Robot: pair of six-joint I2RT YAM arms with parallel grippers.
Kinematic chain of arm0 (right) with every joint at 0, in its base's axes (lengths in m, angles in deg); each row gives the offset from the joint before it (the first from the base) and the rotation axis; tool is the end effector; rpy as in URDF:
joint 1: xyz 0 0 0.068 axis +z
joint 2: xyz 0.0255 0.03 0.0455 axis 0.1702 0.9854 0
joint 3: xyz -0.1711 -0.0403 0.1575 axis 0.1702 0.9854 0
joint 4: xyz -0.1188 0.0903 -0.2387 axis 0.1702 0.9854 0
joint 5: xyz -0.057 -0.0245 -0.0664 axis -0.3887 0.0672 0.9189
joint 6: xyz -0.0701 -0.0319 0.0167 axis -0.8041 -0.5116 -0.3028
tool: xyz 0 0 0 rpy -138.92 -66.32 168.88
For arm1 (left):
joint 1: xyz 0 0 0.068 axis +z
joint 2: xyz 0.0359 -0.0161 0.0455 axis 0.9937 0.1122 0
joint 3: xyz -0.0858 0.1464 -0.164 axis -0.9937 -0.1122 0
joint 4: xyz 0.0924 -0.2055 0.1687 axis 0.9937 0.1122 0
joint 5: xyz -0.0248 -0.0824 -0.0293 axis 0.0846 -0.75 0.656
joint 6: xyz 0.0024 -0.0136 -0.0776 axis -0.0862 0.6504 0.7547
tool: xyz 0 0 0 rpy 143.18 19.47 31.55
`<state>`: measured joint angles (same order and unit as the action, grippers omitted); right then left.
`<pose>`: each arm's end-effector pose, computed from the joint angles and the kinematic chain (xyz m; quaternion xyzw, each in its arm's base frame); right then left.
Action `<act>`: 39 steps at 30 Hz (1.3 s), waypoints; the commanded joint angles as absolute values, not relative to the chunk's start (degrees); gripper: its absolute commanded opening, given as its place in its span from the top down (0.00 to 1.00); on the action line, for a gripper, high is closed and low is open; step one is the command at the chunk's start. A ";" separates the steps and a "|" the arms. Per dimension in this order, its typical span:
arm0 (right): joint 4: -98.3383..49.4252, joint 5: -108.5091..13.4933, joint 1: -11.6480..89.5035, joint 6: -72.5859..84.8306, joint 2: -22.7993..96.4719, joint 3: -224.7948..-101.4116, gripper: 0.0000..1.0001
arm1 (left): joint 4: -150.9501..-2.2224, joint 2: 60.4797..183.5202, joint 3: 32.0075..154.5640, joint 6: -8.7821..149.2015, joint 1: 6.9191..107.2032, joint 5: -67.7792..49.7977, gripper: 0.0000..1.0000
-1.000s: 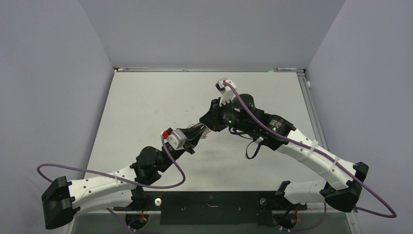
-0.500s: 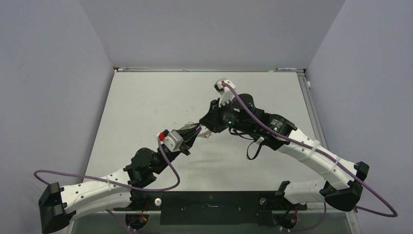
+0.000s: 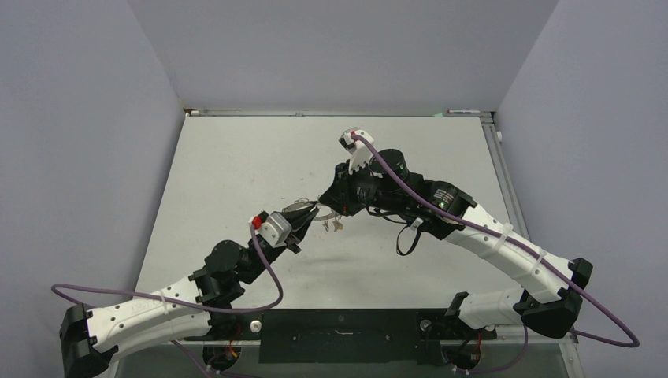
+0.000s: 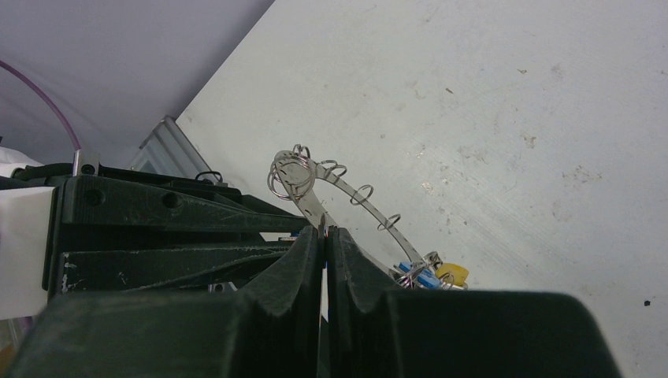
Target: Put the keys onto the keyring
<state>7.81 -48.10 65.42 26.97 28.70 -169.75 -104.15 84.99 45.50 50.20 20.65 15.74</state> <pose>0.1818 0.2828 0.3755 -0.2397 0.8000 0.4081 0.3687 0.1307 -0.2136 0.2849 0.2560 0.5523 -0.2841 0.7407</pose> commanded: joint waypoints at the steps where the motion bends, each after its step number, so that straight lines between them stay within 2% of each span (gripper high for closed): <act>1: 4.54 -45.86 65.16 25.75 27.14 -173.55 0.95 | -97.68 83.76 46.56 49.53 21.03 20.62 1.00; 6: 4.45 -45.59 65.17 25.61 27.09 -173.52 0.95 | -95.39 82.94 47.37 49.93 21.07 21.32 0.98; 10: 4.72 -45.19 65.16 25.41 27.10 -173.54 0.95 | -89.38 81.73 50.17 48.69 21.06 17.12 0.68; 11: 4.78 -45.15 65.18 25.39 27.15 -173.48 0.95 | -86.82 81.32 50.99 47.93 21.07 14.14 0.58; 12: 4.87 -45.08 65.21 25.36 27.21 -173.31 0.95 | -85.13 81.09 51.80 46.71 21.07 10.94 0.51; 14: 5.06 -44.39 65.18 25.29 27.30 -173.14 0.95 | -81.36 81.09 53.38 44.45 20.87 5.63 0.45; 18: 5.67 -42.46 65.18 24.93 27.74 -172.72 0.95 | -78.39 81.04 55.96 43.17 19.17 5.08 0.40; 25: 5.58 -41.90 65.31 25.14 27.51 -171.36 0.95 | -80.91 79.97 60.83 43.11 18.52 10.00 0.38; 28: 5.32 -42.23 65.34 25.10 27.07 -170.89 0.95 | -82.16 81.45 61.63 40.59 18.52 12.31 0.32; 39: 4.42 -46.93 66.20 24.63 26.31 -170.54 0.95 | -87.63 90.09 62.72 32.75 18.61 13.21 0.28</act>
<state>8.18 -44.53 65.42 25.28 28.70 -170.16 -83.76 88.15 60.16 37.05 18.72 11.94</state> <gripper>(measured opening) 0.053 0.714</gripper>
